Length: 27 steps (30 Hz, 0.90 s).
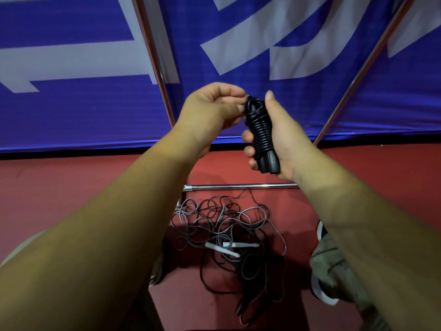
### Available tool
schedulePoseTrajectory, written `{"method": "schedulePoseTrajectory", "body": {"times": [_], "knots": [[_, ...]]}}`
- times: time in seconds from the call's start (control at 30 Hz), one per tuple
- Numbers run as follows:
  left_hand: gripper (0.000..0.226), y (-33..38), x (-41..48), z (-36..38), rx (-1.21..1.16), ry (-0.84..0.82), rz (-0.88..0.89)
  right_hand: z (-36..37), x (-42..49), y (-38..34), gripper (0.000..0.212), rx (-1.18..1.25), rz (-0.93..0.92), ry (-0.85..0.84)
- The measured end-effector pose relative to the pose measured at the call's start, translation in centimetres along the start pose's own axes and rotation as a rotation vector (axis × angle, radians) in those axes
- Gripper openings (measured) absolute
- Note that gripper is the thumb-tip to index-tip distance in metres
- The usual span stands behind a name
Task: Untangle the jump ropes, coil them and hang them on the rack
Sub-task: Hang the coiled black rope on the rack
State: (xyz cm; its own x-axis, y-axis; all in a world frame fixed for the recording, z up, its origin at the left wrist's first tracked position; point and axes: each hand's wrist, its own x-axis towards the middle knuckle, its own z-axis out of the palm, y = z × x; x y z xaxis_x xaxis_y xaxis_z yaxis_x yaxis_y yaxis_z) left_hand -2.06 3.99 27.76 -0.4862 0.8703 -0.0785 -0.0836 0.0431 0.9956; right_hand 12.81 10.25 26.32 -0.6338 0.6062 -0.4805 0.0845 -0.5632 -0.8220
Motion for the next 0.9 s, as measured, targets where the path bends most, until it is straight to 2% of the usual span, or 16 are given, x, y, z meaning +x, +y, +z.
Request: {"method": "schedulePoseTrajectory", "body": {"times": [0.1, 0.27, 0.57, 0.77, 0.9], "knots": [[0.020, 0.4, 0.0, -0.4, -0.022, -0.024, 0.009, 0.1, -0.1, 0.0, 0.068, 0.030, 0.031, -0.071], [0.017, 0.3, 0.3, -1.4, 0.075, -0.052, 0.026, 0.2, -0.1, 0.3, 0.063, 0.028, 0.098, -0.109], [0.019, 0.0, 0.2, -2.1, 0.399, -0.036, 0.038, 0.2, 0.4, 1.4, 0.063, -0.165, 0.088, 0.000], [0.023, -0.9, 0.8, -1.5, 0.264, 0.003, -0.047, 0.3, 0.6, 1.4, 0.066, -0.172, 0.068, 0.038], [0.026, -0.8, 1.2, -0.8, 0.196, 0.051, -0.074, 0.5, 0.6, 0.7, 0.065, -0.235, -0.010, 0.085]]}}
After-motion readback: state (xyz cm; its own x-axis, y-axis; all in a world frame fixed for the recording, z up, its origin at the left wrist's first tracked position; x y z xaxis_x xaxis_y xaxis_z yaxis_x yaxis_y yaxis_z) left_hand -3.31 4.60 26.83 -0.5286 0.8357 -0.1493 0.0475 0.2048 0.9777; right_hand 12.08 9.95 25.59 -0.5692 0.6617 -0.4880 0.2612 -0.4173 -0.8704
